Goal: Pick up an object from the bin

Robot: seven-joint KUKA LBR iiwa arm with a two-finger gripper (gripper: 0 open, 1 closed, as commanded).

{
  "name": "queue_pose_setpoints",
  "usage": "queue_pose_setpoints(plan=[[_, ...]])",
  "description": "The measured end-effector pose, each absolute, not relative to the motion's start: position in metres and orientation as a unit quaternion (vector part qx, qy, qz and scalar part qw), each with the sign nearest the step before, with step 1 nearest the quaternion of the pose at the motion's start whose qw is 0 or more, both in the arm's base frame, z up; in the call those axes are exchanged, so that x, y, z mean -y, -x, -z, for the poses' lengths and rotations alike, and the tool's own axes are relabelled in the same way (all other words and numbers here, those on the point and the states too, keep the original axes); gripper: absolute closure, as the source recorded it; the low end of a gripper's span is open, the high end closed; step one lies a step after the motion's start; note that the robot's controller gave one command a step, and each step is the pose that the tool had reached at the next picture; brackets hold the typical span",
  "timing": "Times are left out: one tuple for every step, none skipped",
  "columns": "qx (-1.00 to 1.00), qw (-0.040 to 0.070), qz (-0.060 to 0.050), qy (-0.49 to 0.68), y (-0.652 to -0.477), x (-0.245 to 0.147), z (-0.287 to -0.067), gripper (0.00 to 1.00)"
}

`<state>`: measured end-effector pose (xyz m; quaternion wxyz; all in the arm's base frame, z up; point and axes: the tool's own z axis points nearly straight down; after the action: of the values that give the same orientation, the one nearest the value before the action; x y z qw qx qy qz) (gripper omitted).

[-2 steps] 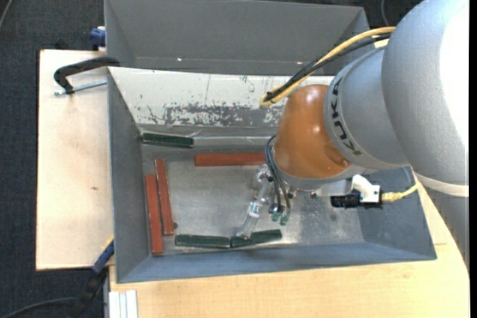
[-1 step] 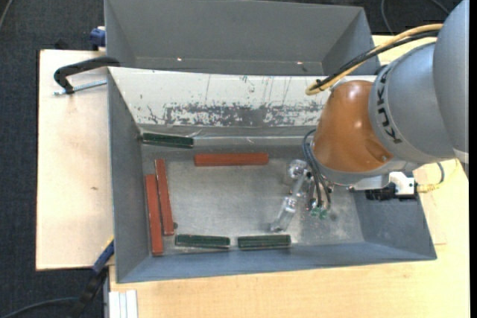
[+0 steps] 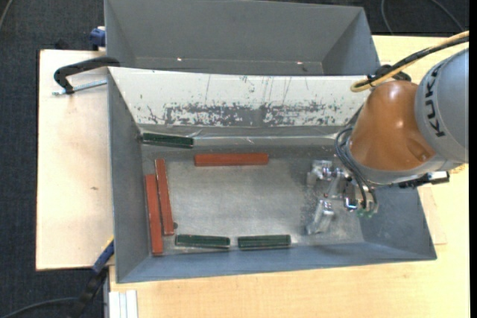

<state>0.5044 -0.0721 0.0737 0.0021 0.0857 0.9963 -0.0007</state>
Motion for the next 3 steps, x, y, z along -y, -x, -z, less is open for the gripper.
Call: queue_pose_setpoints(plan=[[-0.998, 0.005, 0.003, -0.065, -0.5194, 0.1497, -0.0939, 0.00], [-0.998, 0.003, 0.000, -0.062, -0.5191, 0.1444, -0.0926, 1.00], [-0.998, 0.003, 0.000, -0.062, -0.5192, 0.1443, -0.0926, 0.00]])
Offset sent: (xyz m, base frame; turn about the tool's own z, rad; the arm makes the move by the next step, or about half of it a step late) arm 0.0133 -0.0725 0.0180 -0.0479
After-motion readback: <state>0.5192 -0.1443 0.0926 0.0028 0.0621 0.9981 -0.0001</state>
